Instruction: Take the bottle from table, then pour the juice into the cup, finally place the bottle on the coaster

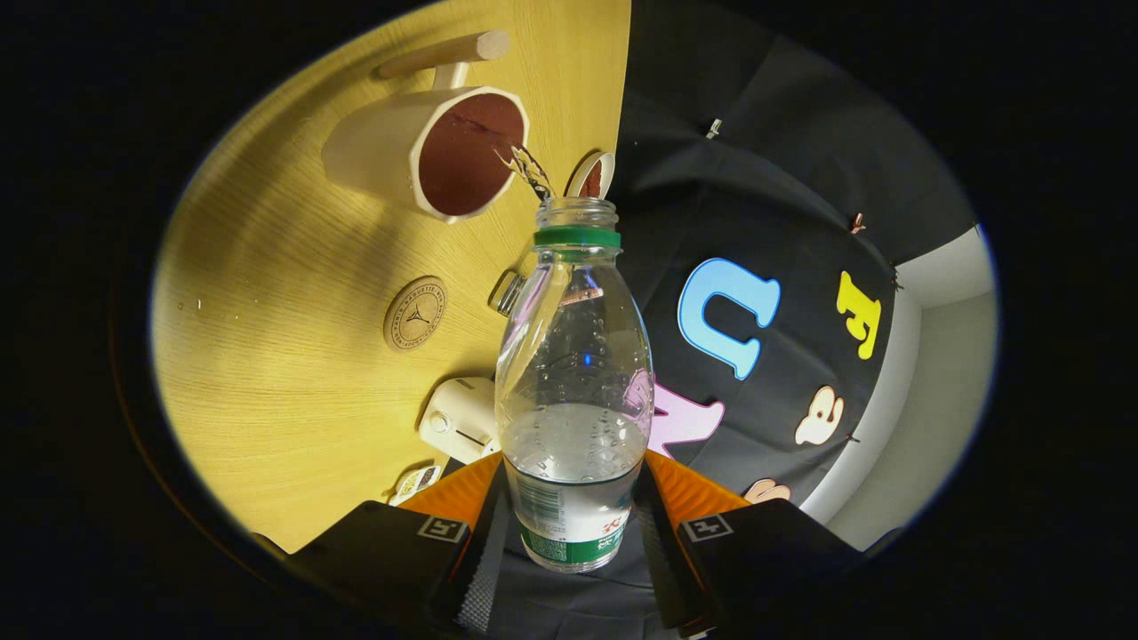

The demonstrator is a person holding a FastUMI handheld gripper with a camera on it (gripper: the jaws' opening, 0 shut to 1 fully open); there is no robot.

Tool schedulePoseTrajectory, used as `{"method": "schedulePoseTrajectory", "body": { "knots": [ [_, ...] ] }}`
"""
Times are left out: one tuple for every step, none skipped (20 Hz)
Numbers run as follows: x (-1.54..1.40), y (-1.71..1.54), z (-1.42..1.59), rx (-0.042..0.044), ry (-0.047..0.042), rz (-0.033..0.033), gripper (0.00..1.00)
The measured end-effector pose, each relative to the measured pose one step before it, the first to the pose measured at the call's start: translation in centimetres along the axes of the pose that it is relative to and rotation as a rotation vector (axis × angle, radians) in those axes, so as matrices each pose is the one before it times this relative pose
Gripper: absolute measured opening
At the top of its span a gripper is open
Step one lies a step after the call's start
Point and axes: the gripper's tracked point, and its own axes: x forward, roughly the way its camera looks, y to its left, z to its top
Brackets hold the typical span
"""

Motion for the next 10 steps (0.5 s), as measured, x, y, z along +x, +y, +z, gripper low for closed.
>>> {"method": "schedulePoseTrajectory", "body": {
  "knots": [
    [0.144,-0.222,0.148,-0.01388,-0.00319,0.00025,0.72],
    [0.032,-0.253,0.079,-0.01783,-0.00667,-0.00563,0.72],
    [0.057,-0.253,0.163,-0.02001,-0.00684,-0.00354,0.72],
    [-0.070,-0.145,0.133,-0.01669,-0.00748,-0.00093,0.72],
    [0.089,-0.270,0.123,-0.01646,-0.00659,-0.00404,0.72],
    [-0.029,-0.300,0.300,-0.01707,-0.00675,-0.00435,0.72],
    [0.094,-0.226,0.247,-0.01695,-0.00586,-0.00282,0.72],
    [0.012,-0.052,0.299,-0.01664,-0.00855,-0.00083,0.72],
    [0.080,-0.155,0.383,-0.01673,-0.01044,-0.00605,0.72],
    [-0.119,-0.279,0.305,-0.01725,-0.00991,-0.00853,0.72]
  ]
}}
